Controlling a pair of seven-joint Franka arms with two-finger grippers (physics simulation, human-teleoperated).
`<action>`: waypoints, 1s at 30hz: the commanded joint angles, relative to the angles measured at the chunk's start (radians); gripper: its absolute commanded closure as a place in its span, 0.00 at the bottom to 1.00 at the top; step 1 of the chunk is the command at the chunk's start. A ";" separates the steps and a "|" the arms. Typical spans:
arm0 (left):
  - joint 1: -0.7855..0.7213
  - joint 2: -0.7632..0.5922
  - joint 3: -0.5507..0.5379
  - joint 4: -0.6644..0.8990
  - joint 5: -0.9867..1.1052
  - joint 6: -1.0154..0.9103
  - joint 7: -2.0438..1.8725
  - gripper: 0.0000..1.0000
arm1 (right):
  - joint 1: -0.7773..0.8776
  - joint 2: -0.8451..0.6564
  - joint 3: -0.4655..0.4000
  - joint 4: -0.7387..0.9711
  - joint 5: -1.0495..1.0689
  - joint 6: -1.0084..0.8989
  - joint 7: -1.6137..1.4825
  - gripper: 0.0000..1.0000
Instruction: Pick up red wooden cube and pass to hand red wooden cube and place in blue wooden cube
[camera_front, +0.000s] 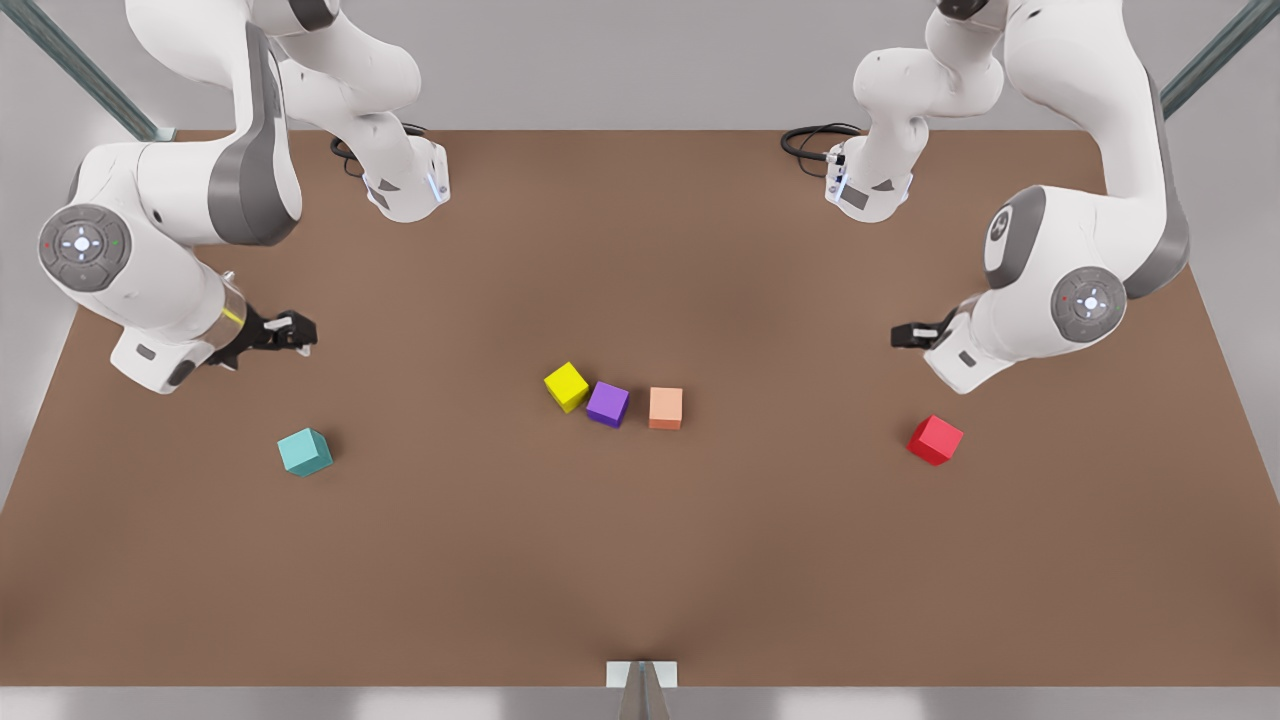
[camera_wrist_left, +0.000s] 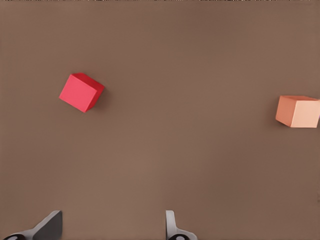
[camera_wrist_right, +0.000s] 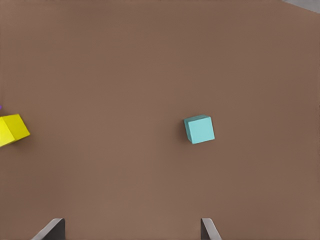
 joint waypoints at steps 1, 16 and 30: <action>-0.002 0.002 0.000 -0.001 -0.001 0.032 0.001 0.00 | -0.001 -0.001 -0.002 0.000 0.002 0.060 -0.056 0.00; 0.152 0.293 0.061 -0.137 -0.018 0.514 0.350 0.00 | 0.000 0.005 0.000 -0.004 0.003 0.060 -0.055 0.00; 0.141 0.345 0.089 -0.244 0.129 0.730 1.092 0.00 | 0.002 0.007 0.000 -0.012 0.003 0.058 -0.062 0.00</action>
